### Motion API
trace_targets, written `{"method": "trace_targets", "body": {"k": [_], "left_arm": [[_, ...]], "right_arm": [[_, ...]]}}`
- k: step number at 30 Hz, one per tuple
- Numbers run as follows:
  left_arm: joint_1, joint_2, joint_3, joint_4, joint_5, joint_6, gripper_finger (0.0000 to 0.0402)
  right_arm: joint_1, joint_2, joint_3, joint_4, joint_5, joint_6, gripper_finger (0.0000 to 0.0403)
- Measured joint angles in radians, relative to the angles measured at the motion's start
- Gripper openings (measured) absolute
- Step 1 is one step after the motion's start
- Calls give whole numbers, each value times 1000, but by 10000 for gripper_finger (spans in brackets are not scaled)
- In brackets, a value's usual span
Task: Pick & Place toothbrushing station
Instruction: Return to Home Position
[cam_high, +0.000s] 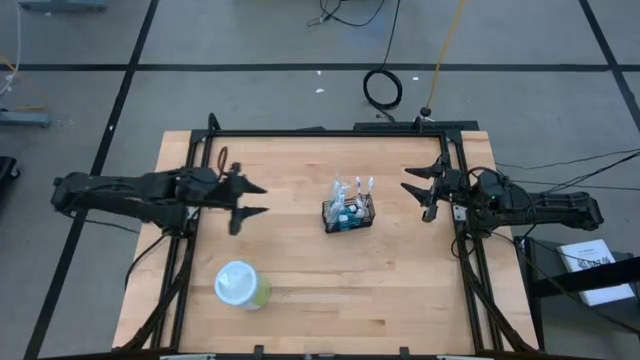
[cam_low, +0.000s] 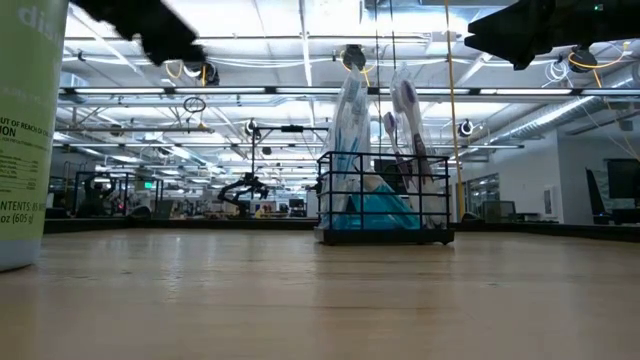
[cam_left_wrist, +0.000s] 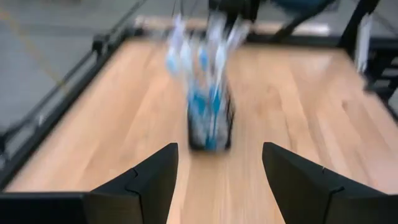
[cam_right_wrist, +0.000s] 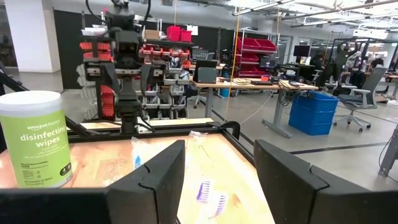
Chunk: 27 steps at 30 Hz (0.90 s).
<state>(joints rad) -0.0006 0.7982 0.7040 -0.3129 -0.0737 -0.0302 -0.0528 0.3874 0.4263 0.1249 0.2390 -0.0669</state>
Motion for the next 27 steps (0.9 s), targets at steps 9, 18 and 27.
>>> {"method": "trace_targets", "body": {"k": [9, 18, 27], "left_arm": [[0, -203, -228, 43, -118, -27, 241], [0, -502, -508, 251, -126, -39, 241], [0, -777, -568, 147, -129, -26, 241]], "right_arm": [[0, 0, 0, 1, 0, -1, 183], [0, 0, 0, -2, -4, 2, 183], [0, -35, 0, -25, -4, -2, 183]]}}
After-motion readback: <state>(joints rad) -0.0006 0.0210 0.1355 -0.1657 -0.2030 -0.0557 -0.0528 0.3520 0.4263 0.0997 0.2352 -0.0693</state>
